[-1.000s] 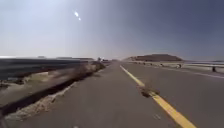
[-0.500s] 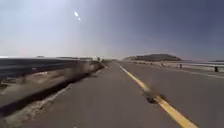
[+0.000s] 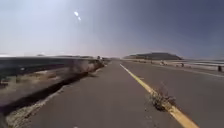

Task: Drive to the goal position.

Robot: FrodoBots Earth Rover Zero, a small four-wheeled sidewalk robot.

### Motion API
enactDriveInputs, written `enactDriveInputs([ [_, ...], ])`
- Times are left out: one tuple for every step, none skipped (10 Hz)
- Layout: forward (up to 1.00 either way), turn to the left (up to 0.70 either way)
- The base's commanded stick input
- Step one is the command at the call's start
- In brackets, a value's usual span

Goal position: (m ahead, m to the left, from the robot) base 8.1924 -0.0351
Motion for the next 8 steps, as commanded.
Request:
enactDriveInputs([
  [0.5, 0.0],
  [0.5, 0.0],
  [0.5, 0.0],
  [0.5, 0.0],
  [0.5, 0.0],
  [0.5, 0.0],
  [0.5, 0.0],
  [0.5, 0.0],
])
